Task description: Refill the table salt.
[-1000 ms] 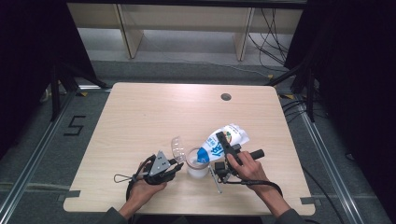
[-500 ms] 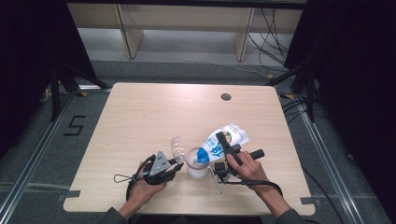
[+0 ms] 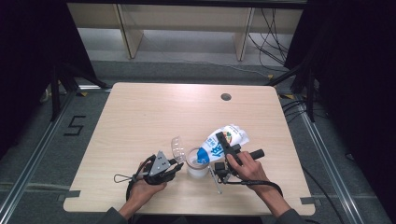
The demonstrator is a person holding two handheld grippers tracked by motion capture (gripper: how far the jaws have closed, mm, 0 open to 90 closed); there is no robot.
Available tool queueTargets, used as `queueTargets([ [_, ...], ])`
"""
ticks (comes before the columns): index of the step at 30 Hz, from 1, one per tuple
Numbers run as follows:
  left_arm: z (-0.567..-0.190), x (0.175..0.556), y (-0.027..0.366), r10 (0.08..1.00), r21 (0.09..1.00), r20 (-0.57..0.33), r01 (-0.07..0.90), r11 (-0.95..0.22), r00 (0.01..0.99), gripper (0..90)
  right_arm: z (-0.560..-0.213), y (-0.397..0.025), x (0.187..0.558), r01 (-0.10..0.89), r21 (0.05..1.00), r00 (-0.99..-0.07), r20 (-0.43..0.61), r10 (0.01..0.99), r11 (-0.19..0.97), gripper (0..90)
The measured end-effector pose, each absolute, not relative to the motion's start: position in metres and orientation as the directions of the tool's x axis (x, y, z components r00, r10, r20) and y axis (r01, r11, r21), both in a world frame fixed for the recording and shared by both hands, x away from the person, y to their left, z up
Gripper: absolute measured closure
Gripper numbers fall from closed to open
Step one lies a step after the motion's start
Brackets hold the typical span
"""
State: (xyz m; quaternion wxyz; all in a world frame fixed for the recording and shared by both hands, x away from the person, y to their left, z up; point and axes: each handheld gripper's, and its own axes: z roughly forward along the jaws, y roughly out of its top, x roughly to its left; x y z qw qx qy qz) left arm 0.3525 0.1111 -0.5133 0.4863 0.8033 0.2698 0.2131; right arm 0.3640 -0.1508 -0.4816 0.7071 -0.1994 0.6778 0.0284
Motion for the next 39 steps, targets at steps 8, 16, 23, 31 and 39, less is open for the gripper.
queueTargets([
  [8,-0.5132,0.3522,0.1111,0.642,0.895,0.082,0.227,-0.384,0.762,72.1,-0.4819,-0.1506,0.3632,-0.309,-0.235,0.08,-0.972,-0.221,0.921,79.2],
  [16,-0.5133,0.3525,0.1111,0.641,0.896,0.079,0.227,-0.381,0.764,72.2,-0.478,-0.1484,0.3636,-0.331,-0.297,0.094,-0.955,-0.281,0.896,82.8],
  [23,-0.5132,0.3523,0.1111,0.641,0.896,0.08,0.227,-0.382,0.763,72.1,-0.4823,-0.1507,0.3632,-0.318,-0.247,0.054,-0.969,-0.242,0.915,86.3],
  [31,-0.5132,0.3524,0.1111,0.641,0.896,0.08,0.227,-0.382,0.763,72.0,-0.482,-0.1501,0.3634,-0.329,-0.245,0.052,-0.969,-0.242,0.912,86.3],
  [39,-0.5129,0.3521,0.1112,0.641,0.894,0.084,0.226,-0.386,0.763,72.0,-0.4792,-0.1493,0.3643,-0.342,-0.262,0.057,-0.964,-0.259,0.902,86.3],
])
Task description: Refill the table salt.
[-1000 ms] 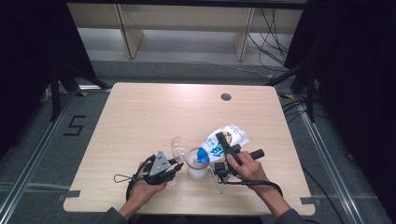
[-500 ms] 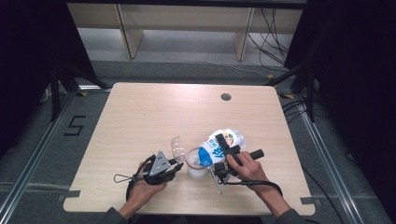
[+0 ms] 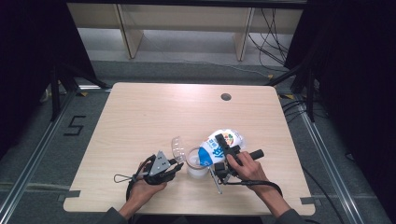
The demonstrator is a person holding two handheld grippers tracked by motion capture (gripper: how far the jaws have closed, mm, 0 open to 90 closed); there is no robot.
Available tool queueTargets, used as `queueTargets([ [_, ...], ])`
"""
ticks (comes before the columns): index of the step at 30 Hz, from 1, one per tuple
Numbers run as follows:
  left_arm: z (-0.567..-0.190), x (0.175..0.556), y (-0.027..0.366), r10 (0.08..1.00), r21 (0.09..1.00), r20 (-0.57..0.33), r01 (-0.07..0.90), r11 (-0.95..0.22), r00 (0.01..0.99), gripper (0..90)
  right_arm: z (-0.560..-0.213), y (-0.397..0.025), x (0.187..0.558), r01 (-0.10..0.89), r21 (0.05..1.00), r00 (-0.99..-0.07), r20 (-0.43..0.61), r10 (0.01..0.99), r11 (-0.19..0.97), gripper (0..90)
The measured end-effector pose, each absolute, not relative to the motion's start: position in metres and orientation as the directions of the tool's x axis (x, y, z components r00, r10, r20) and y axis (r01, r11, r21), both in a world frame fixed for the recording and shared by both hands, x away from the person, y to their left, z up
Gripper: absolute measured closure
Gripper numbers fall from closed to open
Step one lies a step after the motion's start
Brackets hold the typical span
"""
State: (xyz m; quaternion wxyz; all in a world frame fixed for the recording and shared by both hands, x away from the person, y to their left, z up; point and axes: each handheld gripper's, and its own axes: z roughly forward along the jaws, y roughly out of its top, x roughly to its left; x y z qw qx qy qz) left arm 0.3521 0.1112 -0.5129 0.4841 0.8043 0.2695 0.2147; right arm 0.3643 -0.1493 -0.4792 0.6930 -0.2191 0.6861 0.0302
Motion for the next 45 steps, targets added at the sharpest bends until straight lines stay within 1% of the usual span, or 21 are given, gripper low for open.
queueTargets([
  [1,-0.513,0.3521,0.1111,0.643,0.894,0.083,0.228,-0.385,0.761,72.0,-0.4831,-0.1516,0.3634,-0.322,-0.199,0.023,-0.979,-0.203,0.926,86.4],
  [2,-0.5131,0.3524,0.1111,0.64,0.896,0.081,0.226,-0.383,0.764,72.0,-0.484,-0.1515,0.3639,-0.33,-0.175,0.02,-0.984,-0.178,0.928,86.4],
  [3,-0.5129,0.3521,0.1111,0.642,0.895,0.084,0.226,-0.385,0.762,72.0,-0.4829,-0.1511,0.3631,-0.325,-0.194,0.026,-0.98,-0.196,0.926,86.4],
  [5,-0.513,0.3526,0.1113,0.638,0.896,0.083,0.223,-0.385,0.765,72.0,-0.4846,-0.1517,0.3643,-0.337,-0.173,0.018,-0.984,-0.177,0.926,86.4],
  [9,-0.5128,0.3522,0.1113,0.641,0.894,0.086,0.224,-0.387,0.763,72.0,-0.4842,-0.1519,0.3634,-0.332,-0.175,0.016,-0.983,-0.18,0.927,86.4],
  [10,-0.5128,0.3522,0.1113,0.64,0.894,0.086,0.224,-0.387,0.763,72.0,-0.484,-0.1514,0.3638,-0.338,-0.192,0.028,-0.981,-0.194,0.921,86.4],
  [12,-0.5131,0.3525,0.1112,0.639,0.896,0.081,0.225,-0.383,0.765,72.0,-0.4788,-0.1487,0.3642,-0.358,-0.281,0.087,-0.96,-0.268,0.891,86.4],
  [14,-0.5132,0.3523,0.1111,0.641,0.895,0.08,0.228,-0.383,0.763,72.0,-0.4815,-0.1499,0.3614,-0.324,-0.292,0.073,-0.956,-0.284,0.9,86.5],
  [15,-0.513,0.3521,0.1111,0.643,0.894,0.083,0.228,-0.385,0.761,72.0,-0.4801,-0.1492,0.3619,-0.332,-0.326,0.096,-0.945,-0.312,0.885,86.5],
  [16,-0.513,0.3522,0.1111,0.643,0.894,0.082,0.229,-0.385,0.761,72.0,-0.4834,-0.1507,0.3606,-0.318,-0.284,0.072,-0.959,-0.275,0.904,86.4],
  [19,-0.5131,0.3524,0.1111,0.64,0.895,0.081,0.227,-0.383,0.764,72.0,-0.4814,-0.148,0.361,-0.336,-0.329,0.109,-0.944,-0.311,0.883,86.4],
  [21,-0.513,0.3522,0.1111,0.643,0.894,0.082,0.229,-0.385,0.762,72.0,-0.4816,-0.1473,0.3609,-0.338,-0.335,0.109,-0.942,-0.317,0.88,86.5],
  [22,-0.5132,0.3524,0.1111,0.641,0.895,0.08,0.228,-0.383,0.763,72.1,-0.4824,-0.1479,0.3599,-0.327,-0.313,0.084,-0.95,-0.302,0.892,86.5],
  [23,-0.513,0.3524,0.1111,0.639,0.896,0.081,0.226,-0.383,0.765,72.0,-0.4806,-0.1475,0.3612,-0.342,-0.323,0.102,-0.946,-0.307,0.882,86.5],
  [25,-0.5132,0.3524,0.1111,0.641,0.896,0.08,0.228,-0.382,0.763,72.0,-0.4803,-0.1478,0.3618,-0.342,-0.318,0.102,-0.948,-0.302,0.884,86.5],
  [26,-0.5132,0.3524,0.1111,0.641,0.896,0.08,0.228,-0.382,0.763,72.0,-0.4837,-0.1502,0.3604,-0.319,-0.283,0.068,-0.959,-0.276,0.905,86.5],
  [28,-0.513,0.3524,0.1111,0.639,0.895,0.082,0.225,-0.384,0.765,72.0,-0.4825,-0.1496,0.3611,-0.323,-0.306,0.079,-0.952,-0.297,0.896,86.5],
  [33,-0.5129,0.3521,0.1111,0.643,0.894,0.083,0.228,-0.385,0.761,72.0,-0.484,-0.15,0.3603,-0.318,-0.302,0.076,-0.953,-0.294,0.899,86.5],
  [35,-0.5128,0.3522,0.1112,0.641,0.894,0.084,0.226,-0.386,0.763,72.0,-0.4825,-0.1485,0.3607,-0.328,-0.329,0.106,-0.944,-0.312,0.886,86.6],
  [40,-0.513,0.3524,0.1112,0.639,0.895,0.081,0.226,-0.384,0.765,72.0,-0.4832,-0.1486,0.3604,-0.329,-0.332,0.102,-0.943,-0.316,0.884,86.6],
  [45,-0.513,0.3523,0.1112,0.64,0.895,0.083,0.225,-0.385,0.764,72.0,-0.4821,-0.1499,0.3607,-0.325,-0.304,0.081,-0.952,-0.294,0.896,86.6],
])
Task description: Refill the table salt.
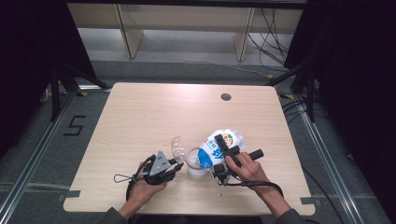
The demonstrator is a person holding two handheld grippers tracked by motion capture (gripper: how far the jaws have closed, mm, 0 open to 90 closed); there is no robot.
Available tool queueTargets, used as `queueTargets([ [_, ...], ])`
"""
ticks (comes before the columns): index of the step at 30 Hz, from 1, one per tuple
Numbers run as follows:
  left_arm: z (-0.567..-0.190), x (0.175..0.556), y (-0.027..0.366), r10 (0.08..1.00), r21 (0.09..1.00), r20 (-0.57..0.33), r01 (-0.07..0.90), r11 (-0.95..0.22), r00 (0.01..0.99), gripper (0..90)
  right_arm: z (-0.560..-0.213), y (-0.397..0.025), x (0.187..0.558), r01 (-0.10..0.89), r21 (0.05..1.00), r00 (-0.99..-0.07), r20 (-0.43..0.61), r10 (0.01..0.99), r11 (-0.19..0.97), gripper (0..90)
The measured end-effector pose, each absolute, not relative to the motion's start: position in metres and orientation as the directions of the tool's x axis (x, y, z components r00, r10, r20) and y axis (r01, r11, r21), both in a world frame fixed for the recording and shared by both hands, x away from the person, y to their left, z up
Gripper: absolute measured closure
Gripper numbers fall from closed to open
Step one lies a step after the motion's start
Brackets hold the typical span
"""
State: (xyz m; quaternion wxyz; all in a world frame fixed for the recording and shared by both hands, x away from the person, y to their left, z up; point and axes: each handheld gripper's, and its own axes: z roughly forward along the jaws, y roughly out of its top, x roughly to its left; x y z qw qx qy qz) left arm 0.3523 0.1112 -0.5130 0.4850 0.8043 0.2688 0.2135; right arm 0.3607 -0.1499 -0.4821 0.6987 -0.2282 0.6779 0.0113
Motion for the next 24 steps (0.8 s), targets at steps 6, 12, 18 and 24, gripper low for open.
queueTargets([
  [6,-0.5128,0.3524,0.1113,0.64,0.894,0.082,0.227,-0.385,0.764,71.9,-0.4827,-0.1519,0.3636,-0.348,-0.213,0.047,-0.977,-0.21,0.913,86.6],
  [12,-0.5129,0.3519,0.1112,0.645,0.895,0.07,0.237,-0.377,0.761,71.6,-0.482,-0.1528,0.3642,-0.351,-0.135,-0.018,-0.988,-0.151,0.927,86.6],
  [18,-0.5123,0.3531,0.1121,0.635,0.895,0.083,0.223,-0.386,0.768,71.3,-0.4757,-0.1525,0.3652,-0.368,-0.11,-0.069,-0.987,-0.145,0.923,86.7],
  [24,-0.5126,0.3528,0.1121,0.643,0.898,0.076,0.228,-0.377,0.762,69.4,-0.4777,-0.1534,0.3638,-0.347,0.0,-0.143,-0.988,-0.053,0.938,86.9],
])
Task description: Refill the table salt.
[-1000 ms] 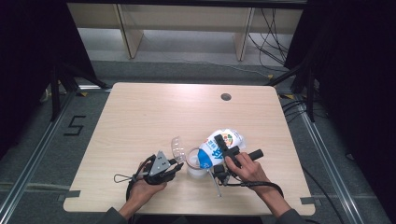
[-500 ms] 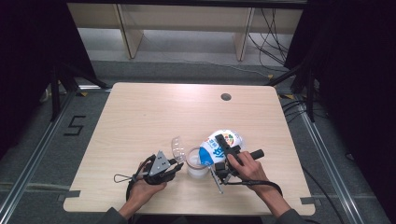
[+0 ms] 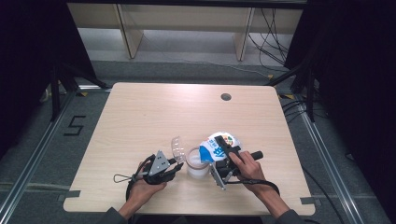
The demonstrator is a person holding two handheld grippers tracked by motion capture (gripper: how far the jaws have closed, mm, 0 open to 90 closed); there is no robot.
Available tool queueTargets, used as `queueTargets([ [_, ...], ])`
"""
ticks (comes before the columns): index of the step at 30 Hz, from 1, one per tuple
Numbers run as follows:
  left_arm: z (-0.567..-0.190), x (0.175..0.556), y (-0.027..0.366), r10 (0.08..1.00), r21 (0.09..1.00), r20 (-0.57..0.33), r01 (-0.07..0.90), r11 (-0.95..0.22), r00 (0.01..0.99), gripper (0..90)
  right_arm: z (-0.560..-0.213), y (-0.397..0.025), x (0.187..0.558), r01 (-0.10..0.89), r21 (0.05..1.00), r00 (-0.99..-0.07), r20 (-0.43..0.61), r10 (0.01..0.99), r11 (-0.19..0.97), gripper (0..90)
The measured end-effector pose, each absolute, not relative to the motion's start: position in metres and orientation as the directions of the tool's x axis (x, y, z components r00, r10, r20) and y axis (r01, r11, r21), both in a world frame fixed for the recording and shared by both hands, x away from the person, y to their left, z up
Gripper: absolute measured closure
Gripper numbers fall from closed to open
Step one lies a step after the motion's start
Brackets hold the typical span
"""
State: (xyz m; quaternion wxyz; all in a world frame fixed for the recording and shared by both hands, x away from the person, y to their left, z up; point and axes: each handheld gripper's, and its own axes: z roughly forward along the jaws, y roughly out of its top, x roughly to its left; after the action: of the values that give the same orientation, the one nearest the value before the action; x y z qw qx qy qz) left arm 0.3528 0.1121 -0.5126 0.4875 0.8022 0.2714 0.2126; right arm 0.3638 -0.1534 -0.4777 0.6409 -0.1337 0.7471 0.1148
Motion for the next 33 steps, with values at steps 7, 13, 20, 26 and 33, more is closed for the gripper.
queueTargets([
  [7,-0.512,0.353,0.113,0.647,0.897,0.075,0.232,-0.377,0.759,66.5,-0.473,-0.158,0.368,-0.356,0.131,-0.197,-0.978,0.062,0.925,87.1],
  [13,-0.512,0.352,0.114,0.655,0.896,0.066,0.244,-0.371,0.753,64.1,-0.468,-0.165,0.371,-0.32,0.249,-0.27,-0.949,0.164,0.914,87.3],
  [20,-0.511,0.351,0.115,0.651,0.897,0.064,0.243,-0.37,0.757,62.4,-0.467,-0.175,0.373,-0.24,0.44,-0.387,-0.861,0.33,0.866,87.9],
  [26,-0.511,0.35,0.115,0.65,0.897,0.054,0.25,-0.366,0.758,61.6,-0.464,-0.183,0.377,-0.196,0.562,-0.472,-0.772,0.425,0.803,88.3],
  [33,-0.509,0.348,0.119,0.645,0.895,0.04,0.26,-0.363,0.763,59.3,-0.467,-0.195,0.384,-0.097,0.685,-0.571,-0.633,0.523,0.722,88.7],
])
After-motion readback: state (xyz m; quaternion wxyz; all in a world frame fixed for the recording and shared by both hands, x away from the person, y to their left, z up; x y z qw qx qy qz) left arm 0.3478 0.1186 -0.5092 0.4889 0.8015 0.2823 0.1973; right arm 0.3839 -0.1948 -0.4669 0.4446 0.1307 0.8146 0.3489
